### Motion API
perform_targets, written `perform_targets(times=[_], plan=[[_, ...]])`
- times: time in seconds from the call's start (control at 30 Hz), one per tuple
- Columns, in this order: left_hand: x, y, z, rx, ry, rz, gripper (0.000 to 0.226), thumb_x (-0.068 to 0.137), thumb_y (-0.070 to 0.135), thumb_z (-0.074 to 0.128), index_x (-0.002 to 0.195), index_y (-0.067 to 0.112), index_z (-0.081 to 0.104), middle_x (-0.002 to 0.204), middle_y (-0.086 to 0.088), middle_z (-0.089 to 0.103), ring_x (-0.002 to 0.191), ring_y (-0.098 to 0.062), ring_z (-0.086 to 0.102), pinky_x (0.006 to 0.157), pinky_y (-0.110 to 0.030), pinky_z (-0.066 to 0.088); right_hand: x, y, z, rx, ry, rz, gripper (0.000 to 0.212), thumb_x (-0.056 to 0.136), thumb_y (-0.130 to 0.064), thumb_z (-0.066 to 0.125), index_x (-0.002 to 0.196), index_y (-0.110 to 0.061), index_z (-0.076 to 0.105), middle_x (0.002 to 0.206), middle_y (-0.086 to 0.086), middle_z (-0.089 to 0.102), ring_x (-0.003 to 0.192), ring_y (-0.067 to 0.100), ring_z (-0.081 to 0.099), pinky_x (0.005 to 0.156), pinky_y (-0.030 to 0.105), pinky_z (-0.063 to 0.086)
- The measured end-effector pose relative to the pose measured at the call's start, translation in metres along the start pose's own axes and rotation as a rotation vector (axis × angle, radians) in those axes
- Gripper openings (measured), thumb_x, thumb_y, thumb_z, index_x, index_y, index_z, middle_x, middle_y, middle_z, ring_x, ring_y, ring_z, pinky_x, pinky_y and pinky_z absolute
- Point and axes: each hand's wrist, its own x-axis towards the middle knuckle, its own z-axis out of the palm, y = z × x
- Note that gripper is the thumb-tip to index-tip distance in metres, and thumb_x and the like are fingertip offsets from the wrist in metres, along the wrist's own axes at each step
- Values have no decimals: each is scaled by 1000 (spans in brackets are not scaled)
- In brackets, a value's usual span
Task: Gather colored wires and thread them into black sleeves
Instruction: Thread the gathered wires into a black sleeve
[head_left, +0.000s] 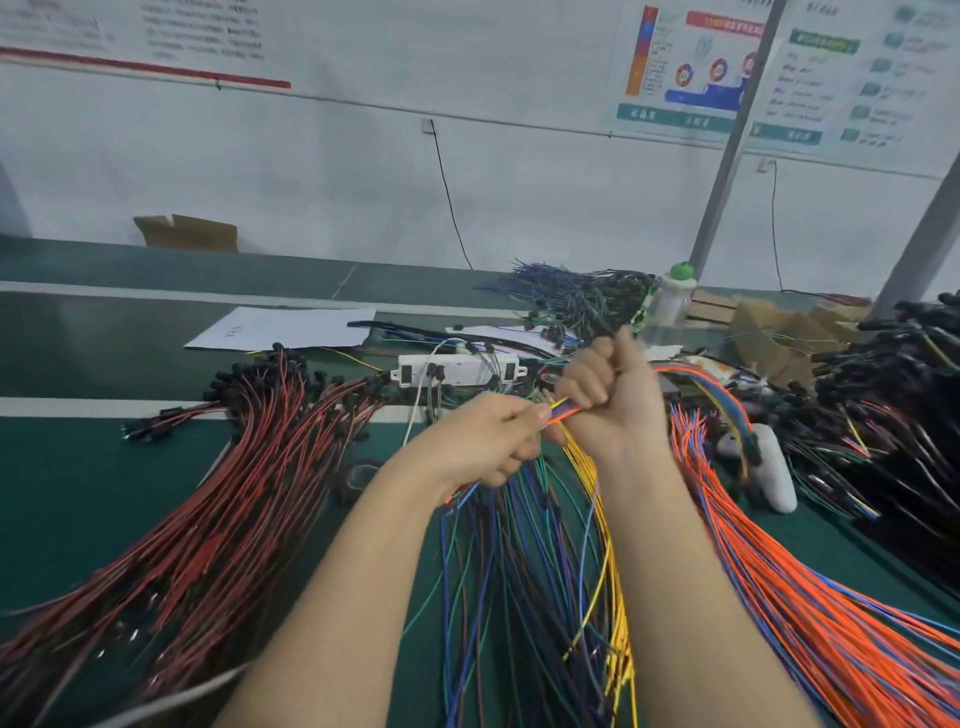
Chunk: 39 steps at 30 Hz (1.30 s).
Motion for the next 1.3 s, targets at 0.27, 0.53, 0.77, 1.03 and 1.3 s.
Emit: perform_targets(times=[0.27, 0.53, 0.77, 1.03, 1.3], plan=[[-6, -29, -14, -201, 31, -72, 33, 100, 31, 41, 83, 12, 62, 49, 12, 27, 40, -2, 19, 36, -12, 17, -1, -2, -13, -15, 38, -113, 47, 102, -44, 27, 64, -18, 32, 35, -8, 22, 30, 6, 11, 32, 17, 12], [16, -29, 19, -777, 496, -195, 23, 94, 5, 40, 79, 5, 57, 62, -5, 61, 53, -14, 53, 53, -25, 50, -5, 36, -13, -118, 108, -126, 51, 102, -46, 27, 61, -17, 32, 38, -8, 19, 28, 5, 15, 30, 16, 12], [34, -30, 26, -741, 671, -21, 27, 97, 4, 37, 81, 9, 58, 82, -9, 62, 78, -23, 59, 67, -29, 53, -8, 56, -15, -192, 129, -128, 50, 103, -44, 30, 61, -15, 33, 40, -7, 20, 30, 7, 16, 33, 15, 13], [54, -40, 18, 128, 515, 212, 41, 98, 23, 46, 58, 17, 51, 44, 6, 47, 42, -12, 42, 49, -28, 37, 37, 23, -24, 19, 185, -267, 51, 103, -44, 26, 60, -19, 30, 37, -7, 19, 29, 8, 14, 34, 19, 10], [136, -38, -3, -289, 574, 109, 25, 93, 8, 55, 69, 13, 62, 47, 5, 61, 43, -3, 58, 47, -16, 49, 123, 12, -42, 106, 243, -342, 51, 104, -43, 26, 59, -18, 29, 37, -6, 19, 29, 8, 12, 33, 16, 10]])
